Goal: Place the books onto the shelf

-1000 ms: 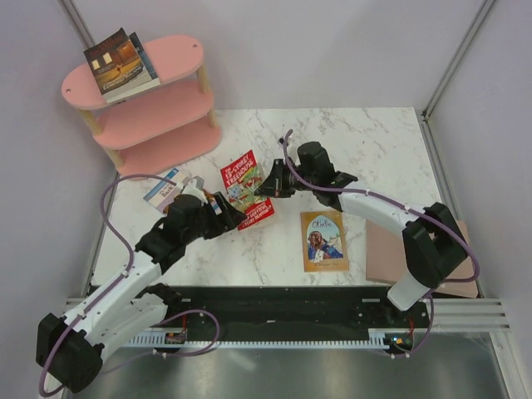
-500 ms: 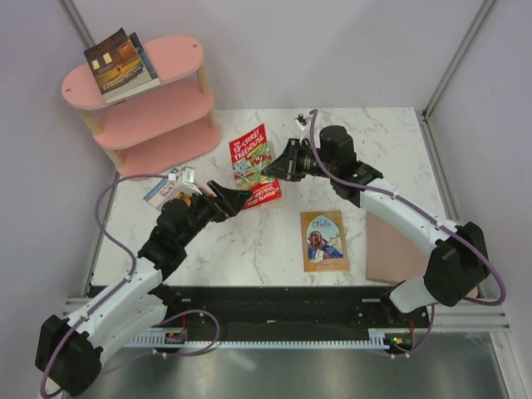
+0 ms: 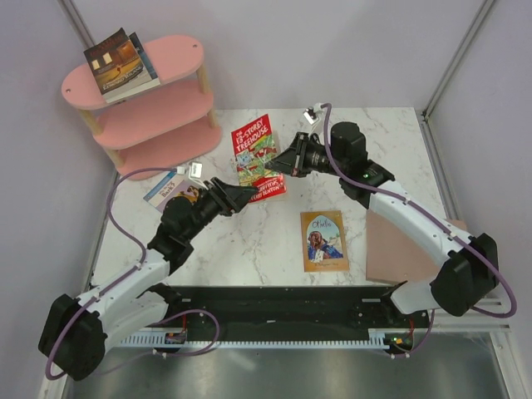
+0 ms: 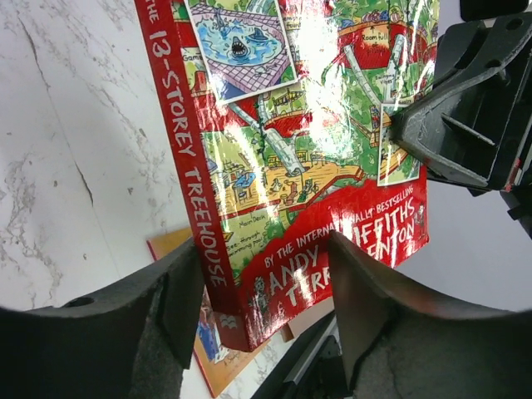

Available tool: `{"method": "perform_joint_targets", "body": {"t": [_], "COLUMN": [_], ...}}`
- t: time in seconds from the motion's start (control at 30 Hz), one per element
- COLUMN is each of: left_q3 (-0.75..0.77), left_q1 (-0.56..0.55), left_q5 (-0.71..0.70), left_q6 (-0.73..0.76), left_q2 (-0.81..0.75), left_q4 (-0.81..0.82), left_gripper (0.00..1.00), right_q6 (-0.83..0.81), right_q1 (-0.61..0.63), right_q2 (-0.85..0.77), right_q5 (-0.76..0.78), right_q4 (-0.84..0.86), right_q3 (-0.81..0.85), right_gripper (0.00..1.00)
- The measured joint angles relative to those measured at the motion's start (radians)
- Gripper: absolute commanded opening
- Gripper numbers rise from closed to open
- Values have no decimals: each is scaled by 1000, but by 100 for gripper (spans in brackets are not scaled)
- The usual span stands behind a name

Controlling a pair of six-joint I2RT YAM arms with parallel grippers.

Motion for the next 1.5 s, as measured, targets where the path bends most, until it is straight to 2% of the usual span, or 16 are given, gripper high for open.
{"method": "perform_joint_targets", "body": {"t": [0.17, 0.2, 0.23, 0.33, 0.4, 0.43, 0.47, 0.53, 0.57, 0.63, 0.67, 0.7, 0.8, 1.07, 1.27, 1.5], "left_q3": [-3, -4, -5, -14, -16, -16, -16, -15, -10, 11, 31, 58, 160, 494, 868, 1337], "left_q1": [-20, -24, -27, -28, -28, -28, -28, -28, -31, -45, -50, -52, -54, -56, -43, 140], "left_q5": [-2, -5, -9, -22, -45, -49, -51, -53, -43, -34, -29, -24, -10, -26, -89, 23], "left_q6": [-6, -6, -8, -19, -31, -33, -34, -33, -29, -19, -10, 0, 35, 142, 226, 247], "left_q2": [16, 14, 11, -8, -27, -37, -45, -64, -74, -84, -85, -85, -85, -65, 82, 300], "left_q4": [37, 39, 40, 39, 40, 40, 38, 20, -4, -67, -111, -157, -286, -569, -836, -1051], "left_gripper": [48, 43, 28, 2, 2, 2, 2, 2, 2, 2, 2, 2, 2, 2, 2, 2], "right_q6": [3, 6, 6, 7, 6, 6, 6, 11, 11, 10, 6, 2, -11, -42, -114, -190], "right_q1": [-12, -12, -12, -13, -17, -20, -22, -22, -21, -21, -21, -21, -26, -41, -41, -38], "right_q2": [-24, -28, -32, -36, -36, -36, -36, -36, -36, -37, -38, -42, -58, -104, -166, -195], "right_q5": [0, 0, 0, 0, 13, 14, 14, 16, 21, 30, 38, 45, 68, 109, 176, 240], "right_q4": [-15, -15, -15, -20, -18, -17, -14, -13, -4, 10, 18, 26, 40, 36, -28, -98], "right_q3": [0, 0, 0, 0, 0, 0, 0, 0, 0, -2, -5, -12, -48, -109, -154, -251], "right_gripper": [0, 0, 0, 0, 4, 12, 34, 57, 72, 82, 90, 93, 98, 98, 98, 98]}}
